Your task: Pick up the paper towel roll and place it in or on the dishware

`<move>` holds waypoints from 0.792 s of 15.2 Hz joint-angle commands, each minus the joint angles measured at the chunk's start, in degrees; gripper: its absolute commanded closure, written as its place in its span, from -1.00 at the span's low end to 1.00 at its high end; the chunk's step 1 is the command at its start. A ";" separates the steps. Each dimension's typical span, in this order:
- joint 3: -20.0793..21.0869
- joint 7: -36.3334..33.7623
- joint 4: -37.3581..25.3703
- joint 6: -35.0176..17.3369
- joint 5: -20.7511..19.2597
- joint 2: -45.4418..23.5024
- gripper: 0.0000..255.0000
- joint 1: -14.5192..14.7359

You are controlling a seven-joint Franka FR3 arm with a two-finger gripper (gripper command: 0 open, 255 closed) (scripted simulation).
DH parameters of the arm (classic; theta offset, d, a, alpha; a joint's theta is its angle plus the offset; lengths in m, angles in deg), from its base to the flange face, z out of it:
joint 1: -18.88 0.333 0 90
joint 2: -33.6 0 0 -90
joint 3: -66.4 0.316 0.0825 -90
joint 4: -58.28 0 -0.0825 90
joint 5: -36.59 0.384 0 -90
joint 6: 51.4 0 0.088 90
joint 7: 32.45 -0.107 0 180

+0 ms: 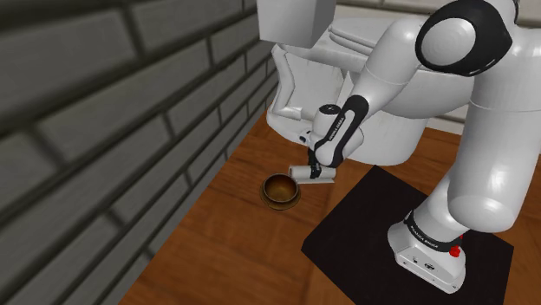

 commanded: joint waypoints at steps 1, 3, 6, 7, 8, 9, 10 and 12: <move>-0.58 -0.17 0.58 1.62 -0.30 2.17 1.00 0.52; -1.17 -0.40 1.05 3.18 -0.70 4.21 1.00 1.00; -2.04 -0.84 1.65 5.61 -1.46 7.24 1.00 1.68; -2.31 -1.02 1.83 6.44 -1.75 8.24 1.00 1.89; -2.57 -1.20 1.98 7.28 -2.06 9.24 1.00 2.08; -2.81 -1.40 2.12 8.13 -2.38 10.24 1.00 2.25; -3.03 -1.59 2.25 8.98 -2.70 11.23 1.00 2.40; -3.42 -1.99 2.45 10.73 -3.35 13.19 1.00 2.65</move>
